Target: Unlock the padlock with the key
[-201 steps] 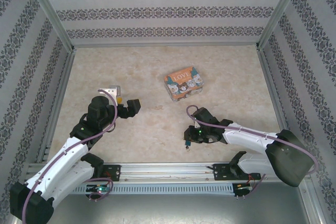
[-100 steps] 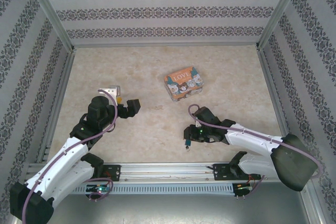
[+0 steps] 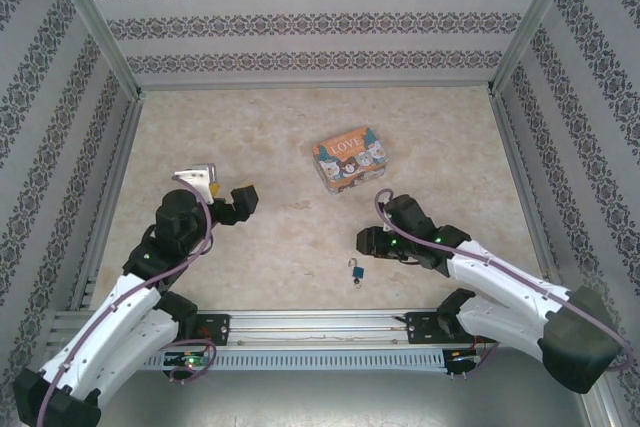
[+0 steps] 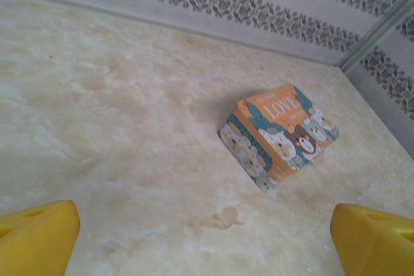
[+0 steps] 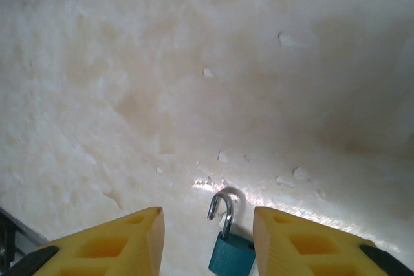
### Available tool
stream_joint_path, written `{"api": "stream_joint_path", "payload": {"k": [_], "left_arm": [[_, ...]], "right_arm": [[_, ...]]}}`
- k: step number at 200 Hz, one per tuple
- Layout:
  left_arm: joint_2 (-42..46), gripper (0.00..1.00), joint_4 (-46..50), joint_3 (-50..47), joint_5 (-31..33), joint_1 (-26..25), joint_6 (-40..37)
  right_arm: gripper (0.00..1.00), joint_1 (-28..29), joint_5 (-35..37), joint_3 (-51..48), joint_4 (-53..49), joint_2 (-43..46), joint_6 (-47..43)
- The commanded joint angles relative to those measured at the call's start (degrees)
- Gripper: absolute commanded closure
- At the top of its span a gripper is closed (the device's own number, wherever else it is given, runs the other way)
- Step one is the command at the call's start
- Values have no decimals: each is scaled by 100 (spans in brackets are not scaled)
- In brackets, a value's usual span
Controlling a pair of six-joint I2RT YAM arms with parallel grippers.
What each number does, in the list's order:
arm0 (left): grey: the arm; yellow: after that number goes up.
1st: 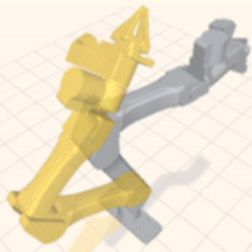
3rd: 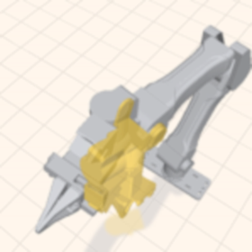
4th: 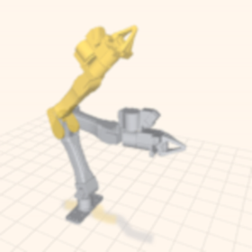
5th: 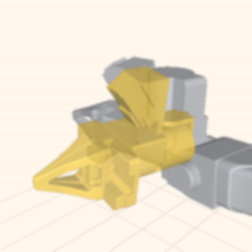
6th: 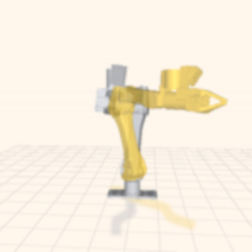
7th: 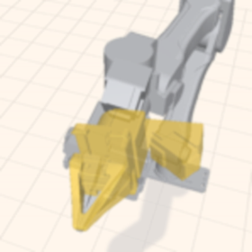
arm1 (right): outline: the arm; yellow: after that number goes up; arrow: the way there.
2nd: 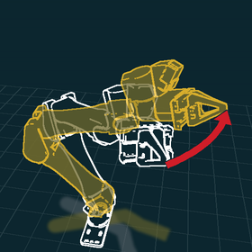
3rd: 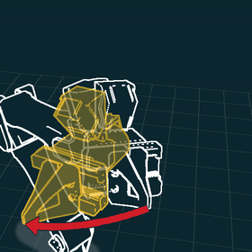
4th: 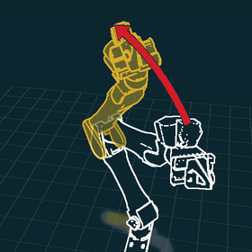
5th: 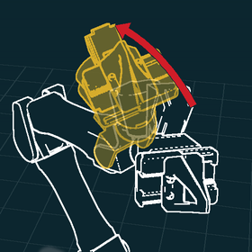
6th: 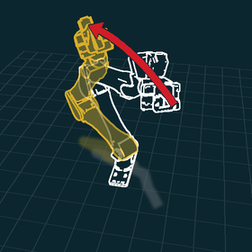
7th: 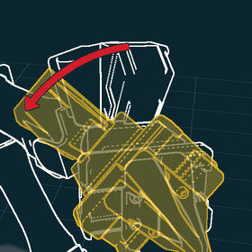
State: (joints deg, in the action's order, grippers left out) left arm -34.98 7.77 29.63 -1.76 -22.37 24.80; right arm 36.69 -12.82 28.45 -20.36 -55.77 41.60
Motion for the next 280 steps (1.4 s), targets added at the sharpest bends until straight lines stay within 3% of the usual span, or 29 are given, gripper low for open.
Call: {"api": "stream_joint_path", "payload": {"k": [1,93,148,230,280], "left_arm": [[369,1,318,30,545,86,60],[1067,1,1108,315,1195,87,-261],[1116,1,1192,454,1377,90,-390],[1152,1,1464,478,2568,92,-369],[1134,1,1368,521,2695,94,-407]], "right_arm": [[53,-124,370,161,-223,218,-324],[19,-397,1071,202,53,944,-1536],[3,-687,1689,12,453,1364,-1633],[2,-1479,2213,-179,1119,1858,-2698],[2,-2196,2092,-441,1618,2072,-3104]]}}
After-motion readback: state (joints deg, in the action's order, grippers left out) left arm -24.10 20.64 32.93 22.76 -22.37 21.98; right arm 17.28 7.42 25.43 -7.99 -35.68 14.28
